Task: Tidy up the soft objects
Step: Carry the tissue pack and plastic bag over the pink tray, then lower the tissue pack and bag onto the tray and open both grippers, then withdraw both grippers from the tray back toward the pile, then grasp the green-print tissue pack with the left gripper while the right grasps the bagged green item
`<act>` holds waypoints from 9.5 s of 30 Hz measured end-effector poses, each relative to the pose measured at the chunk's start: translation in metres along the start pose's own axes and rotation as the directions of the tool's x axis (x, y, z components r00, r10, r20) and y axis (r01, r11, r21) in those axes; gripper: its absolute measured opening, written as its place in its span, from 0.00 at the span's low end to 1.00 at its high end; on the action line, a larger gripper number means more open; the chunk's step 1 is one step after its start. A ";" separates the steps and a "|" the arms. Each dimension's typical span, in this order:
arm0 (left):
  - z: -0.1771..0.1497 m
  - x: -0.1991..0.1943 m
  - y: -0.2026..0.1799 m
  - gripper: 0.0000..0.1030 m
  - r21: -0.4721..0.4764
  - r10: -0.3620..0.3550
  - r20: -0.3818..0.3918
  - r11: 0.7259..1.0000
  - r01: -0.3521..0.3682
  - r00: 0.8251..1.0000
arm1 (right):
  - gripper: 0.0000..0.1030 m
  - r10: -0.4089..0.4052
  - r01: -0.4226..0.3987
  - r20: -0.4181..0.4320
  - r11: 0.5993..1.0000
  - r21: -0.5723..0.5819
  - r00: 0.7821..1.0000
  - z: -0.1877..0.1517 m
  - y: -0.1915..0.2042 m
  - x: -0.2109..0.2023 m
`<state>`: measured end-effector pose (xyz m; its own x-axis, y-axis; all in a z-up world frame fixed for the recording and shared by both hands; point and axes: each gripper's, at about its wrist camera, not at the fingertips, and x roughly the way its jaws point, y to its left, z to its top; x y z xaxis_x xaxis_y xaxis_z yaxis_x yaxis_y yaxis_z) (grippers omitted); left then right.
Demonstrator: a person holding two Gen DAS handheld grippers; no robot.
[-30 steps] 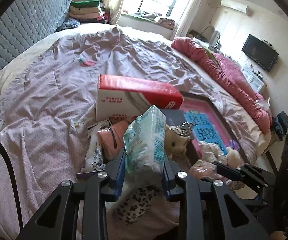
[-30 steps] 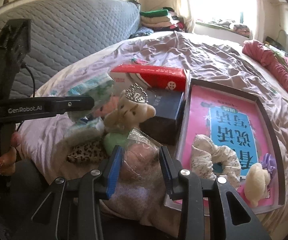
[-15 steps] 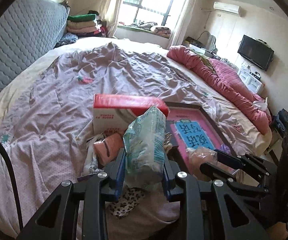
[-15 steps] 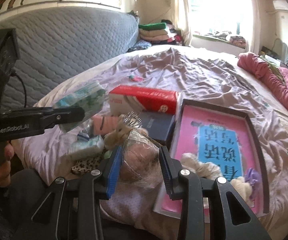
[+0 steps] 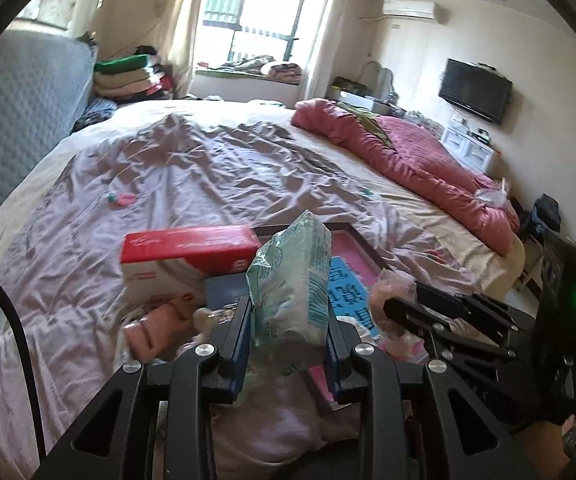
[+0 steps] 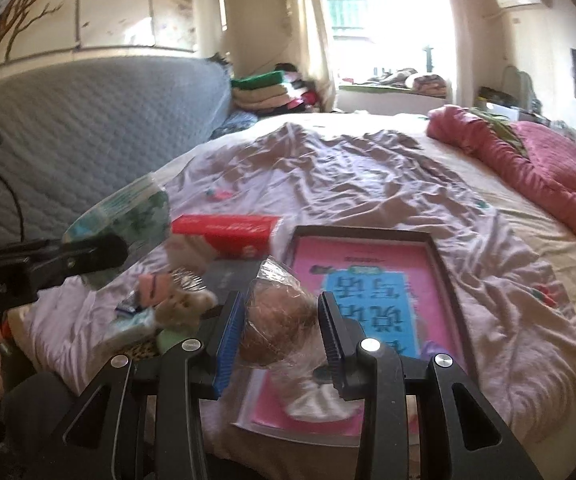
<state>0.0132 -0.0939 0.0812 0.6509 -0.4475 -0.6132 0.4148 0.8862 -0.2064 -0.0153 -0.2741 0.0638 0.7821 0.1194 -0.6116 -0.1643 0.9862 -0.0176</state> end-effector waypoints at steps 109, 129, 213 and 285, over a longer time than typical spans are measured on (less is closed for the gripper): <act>-0.060 0.152 -0.063 0.46 0.124 0.001 -0.396 0.991 0.052 0.918 | 0.43 0.033 0.013 -0.188 0.970 0.242 0.982 -0.064 -0.087 0.052; -0.062 0.142 -0.067 0.51 0.130 -0.025 -0.402 0.988 0.084 0.915 | 0.46 0.013 0.033 -0.186 0.970 0.242 0.982 -0.061 -0.085 0.043; -0.027 -0.002 0.027 0.64 0.014 0.146 -0.149 0.989 -0.145 0.978 | 0.74 -0.039 0.037 -0.010 0.994 -0.101 0.999 0.013 0.055 -0.016; -0.084 0.084 0.163 0.59 -0.282 -0.117 -0.340 0.959 0.018 0.933 | 0.58 0.107 -0.165 -0.395 0.980 -0.114 0.912 -0.046 0.112 0.157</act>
<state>0.0820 0.0233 -0.0683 0.3427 -0.4804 -0.8073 0.2303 0.8761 -0.4236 0.0613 -0.1498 -0.0710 0.4581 0.1697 -0.8726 -0.3580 0.9337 -0.0064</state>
